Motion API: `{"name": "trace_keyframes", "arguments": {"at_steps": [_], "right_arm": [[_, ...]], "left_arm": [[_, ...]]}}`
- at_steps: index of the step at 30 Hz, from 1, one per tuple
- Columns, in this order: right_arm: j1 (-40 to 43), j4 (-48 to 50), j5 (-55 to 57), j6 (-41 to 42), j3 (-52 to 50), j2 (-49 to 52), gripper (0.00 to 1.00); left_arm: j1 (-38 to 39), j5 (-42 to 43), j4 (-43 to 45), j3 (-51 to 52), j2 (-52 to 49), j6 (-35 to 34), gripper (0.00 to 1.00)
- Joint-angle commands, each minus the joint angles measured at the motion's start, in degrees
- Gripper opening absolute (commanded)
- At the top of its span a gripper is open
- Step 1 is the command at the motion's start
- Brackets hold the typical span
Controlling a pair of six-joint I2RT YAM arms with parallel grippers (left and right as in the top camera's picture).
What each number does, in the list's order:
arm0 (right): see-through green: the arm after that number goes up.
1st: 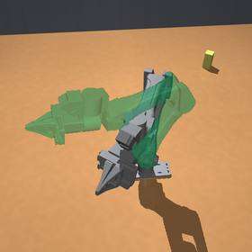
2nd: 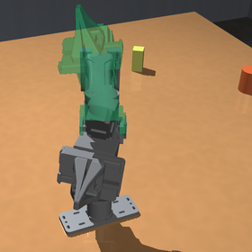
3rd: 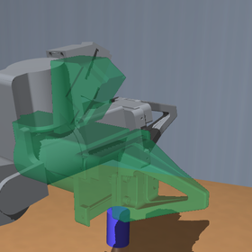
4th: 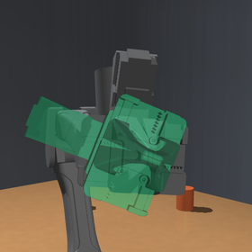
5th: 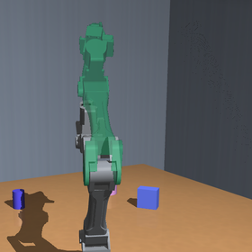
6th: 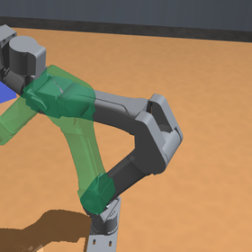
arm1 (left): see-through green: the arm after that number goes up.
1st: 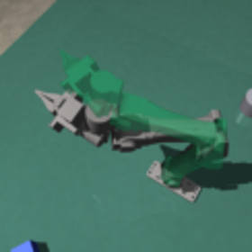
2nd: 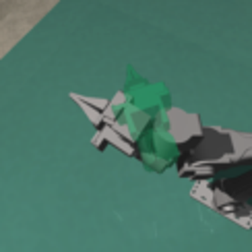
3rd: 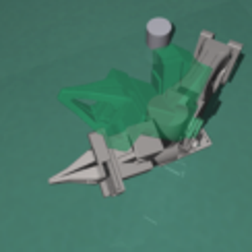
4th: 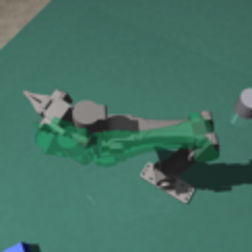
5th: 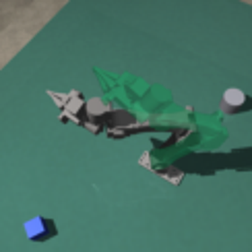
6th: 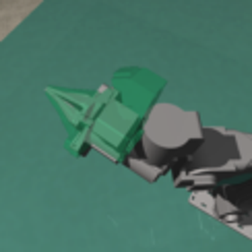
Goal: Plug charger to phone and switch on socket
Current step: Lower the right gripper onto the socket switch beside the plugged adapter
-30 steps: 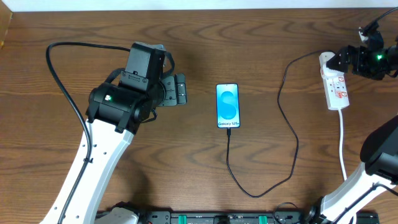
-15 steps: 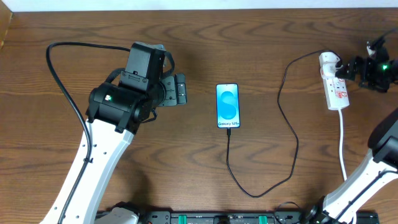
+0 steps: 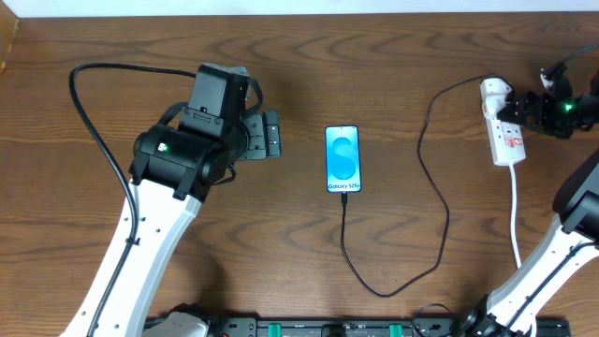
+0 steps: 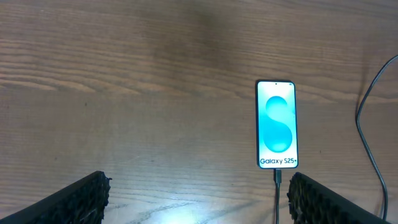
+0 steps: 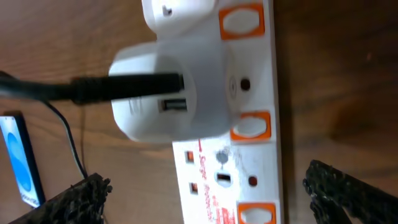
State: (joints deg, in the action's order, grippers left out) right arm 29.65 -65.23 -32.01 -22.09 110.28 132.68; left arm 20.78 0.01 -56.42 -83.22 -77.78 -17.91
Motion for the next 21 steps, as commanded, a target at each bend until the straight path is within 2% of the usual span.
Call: {"name": "trace_keyframes", "arguments": {"at_steps": [1, 8, 21], "right_arm": [[-0.5, 1.2, -3.0, -1.6, 1.0, 0.2, 0.99], [-0.5, 2.7, -10.0, 1.3, 1.0, 0.2, 0.99], [-0.6, 2.8, -9.9, 6.8, 0.7, 0.2, 0.99]], "left_arm": [[-0.2, -0.7, -0.1, -0.3, 0.3, 0.9, 0.92], [-0.2, -0.7, -0.1, -0.3, 0.3, 0.9, 0.92], [-0.2, -0.7, -0.1, -0.3, 0.3, 0.9, 0.92]]}}
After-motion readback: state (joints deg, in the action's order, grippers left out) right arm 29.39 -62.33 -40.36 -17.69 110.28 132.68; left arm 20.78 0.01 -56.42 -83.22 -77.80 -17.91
